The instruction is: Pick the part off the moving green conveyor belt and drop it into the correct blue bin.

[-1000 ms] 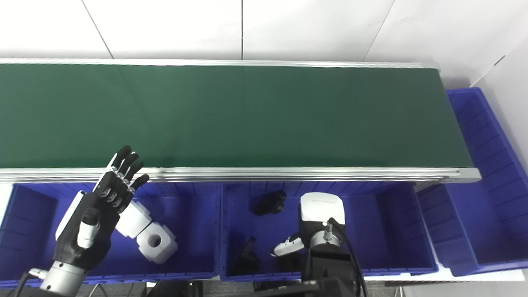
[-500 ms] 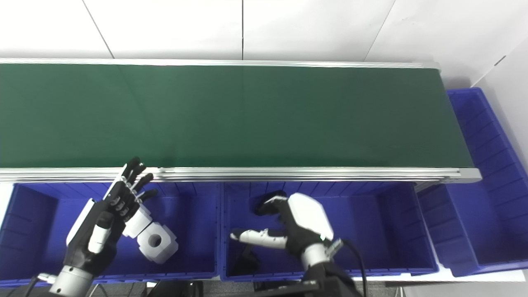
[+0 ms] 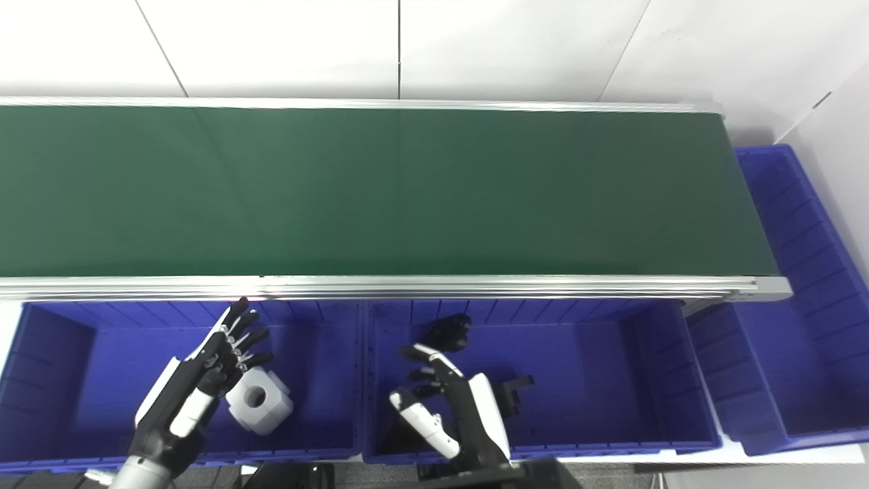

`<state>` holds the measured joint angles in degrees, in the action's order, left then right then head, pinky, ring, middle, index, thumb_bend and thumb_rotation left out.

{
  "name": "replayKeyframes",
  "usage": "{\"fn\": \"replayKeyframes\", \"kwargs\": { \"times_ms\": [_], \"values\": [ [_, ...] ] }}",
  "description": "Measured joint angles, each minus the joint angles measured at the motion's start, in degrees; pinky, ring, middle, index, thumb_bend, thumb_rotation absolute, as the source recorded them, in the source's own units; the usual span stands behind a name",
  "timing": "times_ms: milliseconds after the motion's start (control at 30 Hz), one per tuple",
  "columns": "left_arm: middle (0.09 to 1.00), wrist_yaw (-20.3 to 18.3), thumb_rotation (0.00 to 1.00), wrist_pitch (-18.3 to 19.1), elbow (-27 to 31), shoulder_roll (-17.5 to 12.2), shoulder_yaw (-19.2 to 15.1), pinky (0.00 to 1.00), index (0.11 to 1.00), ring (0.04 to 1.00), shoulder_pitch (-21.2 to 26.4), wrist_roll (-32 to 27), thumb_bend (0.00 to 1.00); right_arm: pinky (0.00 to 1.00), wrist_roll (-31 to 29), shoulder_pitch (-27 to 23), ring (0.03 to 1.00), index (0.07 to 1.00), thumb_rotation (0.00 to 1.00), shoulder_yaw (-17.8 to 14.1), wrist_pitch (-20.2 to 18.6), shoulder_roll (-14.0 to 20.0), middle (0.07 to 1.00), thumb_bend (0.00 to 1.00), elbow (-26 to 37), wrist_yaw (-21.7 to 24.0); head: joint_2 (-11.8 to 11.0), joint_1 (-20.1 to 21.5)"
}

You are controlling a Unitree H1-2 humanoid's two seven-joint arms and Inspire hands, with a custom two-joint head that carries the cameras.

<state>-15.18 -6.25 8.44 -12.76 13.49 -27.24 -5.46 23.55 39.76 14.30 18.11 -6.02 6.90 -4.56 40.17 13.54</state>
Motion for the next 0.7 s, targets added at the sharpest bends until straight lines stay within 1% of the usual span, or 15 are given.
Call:
{"fn": "replayKeyframes", "kwargs": {
  "times_ms": [33,67,100,167,233,267,400,500,567,633,700],
  "values": [
    [0.978,-0.01,0.82,-1.97,0.01,0.02,0.25,0.83,1.0,0.923,-0.01,0.64,0.95,0.73,-2.5,-0.24,0.778,0.922,1.0,1.12,2.47,0.8,0.842,0.89,-0.45,-1.74,0.0,0.0],
    [0.979,-0.05,0.82,-3.56,0.03,0.06,0.51,0.83,1.0,0.925,0.01,1.03,0.95,0.74,-5.35,-0.48,0.776,0.941,1.0,2.02,4.66,1.48,0.847,0.91,-0.82,-2.01,-0.26,-0.09],
    [0.977,-0.12,0.82,-4.66,0.05,0.2,0.77,0.83,1.0,0.924,0.03,1.1,0.95,0.73,-7.87,-0.85,0.773,0.957,1.0,2.77,5.56,2.05,0.852,0.91,-1.0,-1.64,-0.09,-0.18],
    [0.973,-0.12,0.81,-5.4,-0.06,0.73,1.19,0.83,1.0,0.923,0.03,1.32,0.96,0.73,-11.68,-1.7,0.772,0.959,1.0,3.68,5.67,2.95,0.856,0.92,-1.67,-0.37,-0.09,-0.18],
    [0.968,-0.12,0.81,-5.78,-0.09,1.38,1.41,0.82,1.0,0.917,0.01,1.32,0.96,0.73,-13.76,-2.18,0.78,0.956,1.0,3.88,5.66,3.46,0.863,0.9,-2.75,0.57,0.17,-0.35],
    [0.969,-0.12,0.81,-5.81,-0.09,1.58,1.41,0.82,1.0,0.918,0.0,1.32,0.96,0.72,-14.21,-2.21,0.778,0.953,1.0,3.9,5.66,3.65,0.864,0.88,-2.82,0.73,0.26,-0.61],
    [0.968,-0.11,0.8,-5.84,-0.09,1.56,1.4,0.83,1.0,0.917,-0.03,1.69,0.95,0.72,-14.94,-2.4,0.776,0.942,1.0,3.95,5.66,4.1,0.863,0.85,-2.84,0.76,0.35,-0.79],
    [0.97,-0.12,0.79,-6.3,-0.76,1.6,1.42,0.83,1.0,0.917,0.02,1.65,0.94,0.73,-14.95,-2.74,0.778,0.932,1.0,4.22,5.67,4.31,0.86,0.85,-3.41,0.75,-1.14,-0.79],
    [0.968,-0.13,0.79,-6.91,-2.43,1.65,1.44,0.83,1.0,0.916,0.14,1.63,0.95,0.74,-14.97,-3.34,0.781,0.926,1.0,4.38,5.7,4.49,0.859,0.88,-4.63,0.66,-1.15,-0.79],
    [0.964,-0.12,0.79,-7.47,-3.83,1.79,1.48,0.82,1.0,0.914,0.2,1.82,0.95,0.75,-14.94,-3.94,0.79,0.913,1.0,4.39,5.7,4.69,0.857,0.9,-5.53,0.36,-3.07,-1.23],
    [0.964,-0.08,0.79,-8.32,-4.41,2.05,1.46,0.82,1.0,0.917,0.25,2.21,0.94,0.77,-14.67,-4.46,0.803,0.91,1.0,4.41,5.71,4.9,0.86,0.9,-6.37,-0.27,-3.08,-1.23]
  ]
}}
